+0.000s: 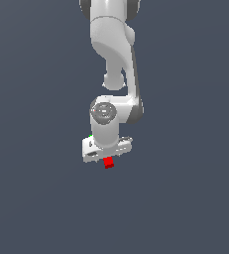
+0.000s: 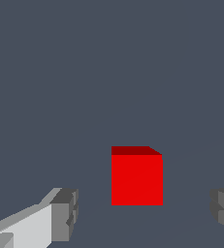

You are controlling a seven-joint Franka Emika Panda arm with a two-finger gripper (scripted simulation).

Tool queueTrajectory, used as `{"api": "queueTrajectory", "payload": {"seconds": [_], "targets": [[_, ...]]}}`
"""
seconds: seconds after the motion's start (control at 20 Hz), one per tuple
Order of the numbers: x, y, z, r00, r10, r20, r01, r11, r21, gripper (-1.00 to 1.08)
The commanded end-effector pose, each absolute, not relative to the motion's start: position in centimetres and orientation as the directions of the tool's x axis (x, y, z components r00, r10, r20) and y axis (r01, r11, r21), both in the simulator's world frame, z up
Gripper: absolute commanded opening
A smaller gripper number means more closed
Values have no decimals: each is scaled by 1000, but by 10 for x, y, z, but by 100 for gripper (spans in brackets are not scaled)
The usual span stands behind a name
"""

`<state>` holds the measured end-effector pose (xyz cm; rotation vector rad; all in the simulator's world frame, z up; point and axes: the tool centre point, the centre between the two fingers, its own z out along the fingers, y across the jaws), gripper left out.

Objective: Stack the red cube on top of the green cube.

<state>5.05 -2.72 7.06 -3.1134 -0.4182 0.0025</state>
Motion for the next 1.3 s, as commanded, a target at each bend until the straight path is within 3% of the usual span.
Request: {"api": "queueTrajectory", "payload": {"seconds": [0.0,0.95,1.0,1.25], "targets": [[52,-27,70,963,269,0,269,-963,0,100],[52,-27,20,963,269,0,269,-963,0,100],[52,-27,20,963,269,0,269,-963,0,-100],[52,-27,20,963,269,0,269,-963,0,-100]]}}
